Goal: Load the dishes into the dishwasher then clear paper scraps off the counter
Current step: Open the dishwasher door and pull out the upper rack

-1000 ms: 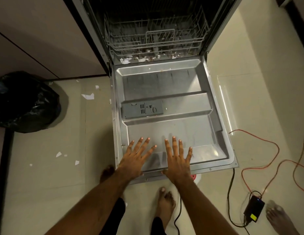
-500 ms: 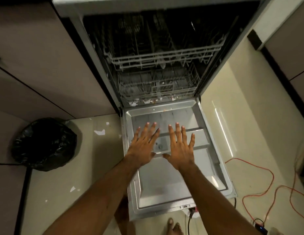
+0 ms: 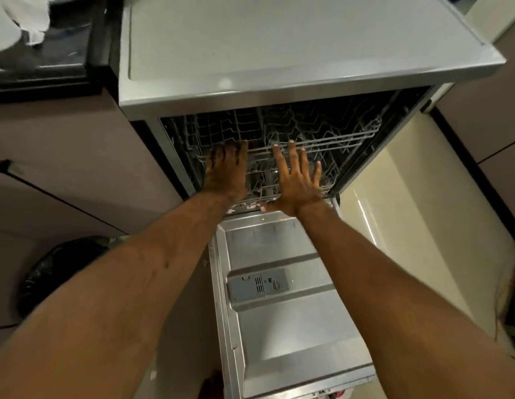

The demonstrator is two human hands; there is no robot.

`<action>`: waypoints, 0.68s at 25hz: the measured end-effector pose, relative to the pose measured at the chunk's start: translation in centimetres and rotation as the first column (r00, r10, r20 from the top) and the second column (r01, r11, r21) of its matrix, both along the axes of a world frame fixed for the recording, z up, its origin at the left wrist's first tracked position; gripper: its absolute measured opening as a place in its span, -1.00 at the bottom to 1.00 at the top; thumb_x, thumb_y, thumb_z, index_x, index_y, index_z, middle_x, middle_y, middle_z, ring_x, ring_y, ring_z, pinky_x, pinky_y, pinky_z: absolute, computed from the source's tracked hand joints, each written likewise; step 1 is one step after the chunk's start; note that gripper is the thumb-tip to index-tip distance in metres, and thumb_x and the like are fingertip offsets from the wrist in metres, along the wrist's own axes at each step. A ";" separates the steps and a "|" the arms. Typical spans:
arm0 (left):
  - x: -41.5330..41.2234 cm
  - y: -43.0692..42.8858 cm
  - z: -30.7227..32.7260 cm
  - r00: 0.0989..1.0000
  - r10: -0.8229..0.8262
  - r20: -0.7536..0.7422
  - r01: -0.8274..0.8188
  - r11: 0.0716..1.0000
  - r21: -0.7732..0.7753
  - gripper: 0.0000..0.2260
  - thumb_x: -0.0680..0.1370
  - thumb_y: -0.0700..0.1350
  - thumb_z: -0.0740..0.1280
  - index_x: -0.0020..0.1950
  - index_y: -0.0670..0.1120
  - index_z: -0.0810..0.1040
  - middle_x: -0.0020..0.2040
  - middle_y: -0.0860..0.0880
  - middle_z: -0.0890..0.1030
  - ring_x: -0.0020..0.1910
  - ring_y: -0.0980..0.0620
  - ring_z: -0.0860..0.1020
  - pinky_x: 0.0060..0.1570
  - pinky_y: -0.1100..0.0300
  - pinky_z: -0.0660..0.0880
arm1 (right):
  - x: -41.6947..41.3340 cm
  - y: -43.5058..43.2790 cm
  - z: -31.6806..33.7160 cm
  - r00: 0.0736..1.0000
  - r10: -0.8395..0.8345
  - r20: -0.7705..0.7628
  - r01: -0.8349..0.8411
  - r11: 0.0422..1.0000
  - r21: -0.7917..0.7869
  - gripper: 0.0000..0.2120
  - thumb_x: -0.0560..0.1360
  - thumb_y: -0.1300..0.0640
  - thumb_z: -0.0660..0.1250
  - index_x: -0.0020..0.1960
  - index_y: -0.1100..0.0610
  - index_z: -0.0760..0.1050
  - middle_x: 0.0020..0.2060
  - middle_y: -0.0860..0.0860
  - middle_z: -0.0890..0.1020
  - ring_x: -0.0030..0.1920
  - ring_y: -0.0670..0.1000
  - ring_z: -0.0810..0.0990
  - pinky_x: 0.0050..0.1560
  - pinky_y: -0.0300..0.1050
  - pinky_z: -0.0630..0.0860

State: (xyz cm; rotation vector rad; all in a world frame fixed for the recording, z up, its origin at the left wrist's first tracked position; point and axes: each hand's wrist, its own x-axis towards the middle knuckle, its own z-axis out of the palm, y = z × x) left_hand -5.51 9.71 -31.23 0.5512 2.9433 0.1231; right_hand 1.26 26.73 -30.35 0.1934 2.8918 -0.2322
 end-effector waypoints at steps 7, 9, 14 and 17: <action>1.6 0.7 1.1 0.997 0.018 0.081 -0.021 0.999 0.031 -0.11 0.45 0.07 0.52 0.64 0.02 0.09 0.59 -0.19 0.24 0.58 -0.29 0.18 0.57 -0.27 0.09 | 0.3 1.3 1.8 0.998 0.007 0.058 -0.008 1.000 0.027 0.31 0.33 -0.29 0.61 0.70 -0.12 -0.28 0.70 0.08 -0.19 0.67 0.21 -0.27 0.61 0.43 -0.11; 3.7 0.8 1.2 0.994 0.022 0.110 -0.022 1.000 0.002 -0.07 0.43 0.10 0.52 0.65 0.04 0.04 0.61 -0.18 0.20 0.58 -0.29 0.17 0.57 -0.28 0.08 | 2.5 1.4 2.0 0.998 0.012 0.067 -0.015 0.999 0.040 0.30 0.33 -0.29 0.61 0.69 -0.13 -0.27 0.70 0.08 -0.19 0.67 0.20 -0.27 0.62 0.40 -0.10; 10.7 0.5 1.5 0.982 0.043 0.185 -0.031 0.997 -0.069 -0.05 0.42 0.10 0.50 0.64 0.05 -0.01 0.60 -0.17 0.19 0.58 -0.27 0.16 0.57 -0.27 0.06 | 9.4 1.2 2.2 0.992 0.052 0.119 -0.058 0.997 0.047 0.26 0.38 -0.32 0.56 0.69 -0.09 -0.29 0.70 0.11 -0.20 0.67 0.22 -0.27 0.63 0.38 -0.09; 14.8 0.0 1.8 0.972 0.042 0.232 -0.025 0.997 -0.079 -0.08 0.44 0.11 0.48 0.65 0.05 -0.01 0.59 -0.18 0.23 0.56 -0.28 0.19 0.57 -0.27 0.07 | 13.6 0.9 2.2 0.984 0.059 0.168 -0.073 0.994 0.080 0.29 0.37 -0.37 0.53 0.69 -0.08 -0.34 0.69 0.12 -0.20 0.67 0.25 -0.25 0.63 0.35 -0.09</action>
